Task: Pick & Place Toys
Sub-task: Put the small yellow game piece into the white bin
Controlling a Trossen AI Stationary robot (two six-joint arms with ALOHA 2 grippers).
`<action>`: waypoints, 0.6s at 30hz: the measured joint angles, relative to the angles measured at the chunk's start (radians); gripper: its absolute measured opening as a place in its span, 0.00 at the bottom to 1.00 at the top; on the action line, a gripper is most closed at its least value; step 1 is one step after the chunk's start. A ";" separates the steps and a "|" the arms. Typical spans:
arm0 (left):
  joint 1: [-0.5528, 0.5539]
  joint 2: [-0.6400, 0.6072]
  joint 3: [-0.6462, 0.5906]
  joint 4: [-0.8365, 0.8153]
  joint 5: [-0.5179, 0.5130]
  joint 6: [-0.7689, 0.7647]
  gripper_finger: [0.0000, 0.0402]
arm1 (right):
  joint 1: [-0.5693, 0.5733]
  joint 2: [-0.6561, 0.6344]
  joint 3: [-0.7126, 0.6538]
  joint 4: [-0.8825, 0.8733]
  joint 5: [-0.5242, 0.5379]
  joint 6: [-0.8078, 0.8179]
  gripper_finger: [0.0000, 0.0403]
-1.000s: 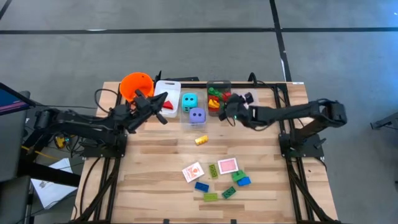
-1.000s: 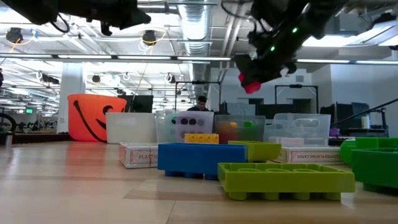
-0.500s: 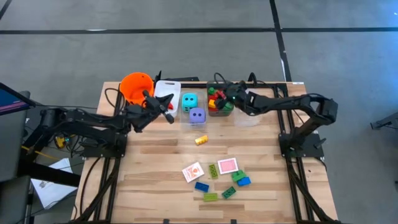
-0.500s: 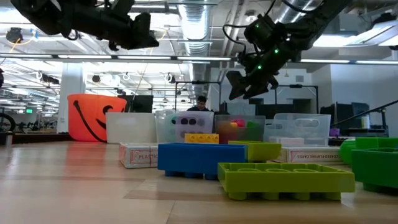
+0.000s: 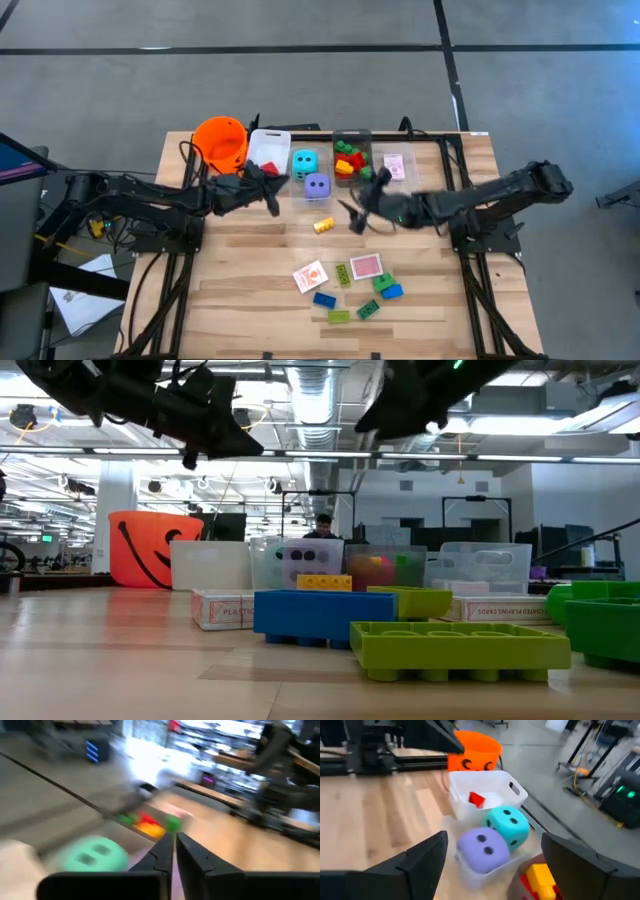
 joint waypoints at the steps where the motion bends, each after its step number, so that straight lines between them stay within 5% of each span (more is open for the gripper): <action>1: -0.011 0.000 0.000 -0.014 0.047 -0.036 0.06 | 0.044 -0.001 0.000 -0.006 0.043 0.005 0.79; 6: -0.100 0.014 0.000 -0.016 0.193 -0.172 0.20 | 0.232 0.015 0.000 -0.027 0.190 0.112 0.79; 18: -0.277 0.290 0.000 0.198 0.091 -0.162 0.60 | 0.489 0.238 -0.001 0.015 0.502 0.239 0.79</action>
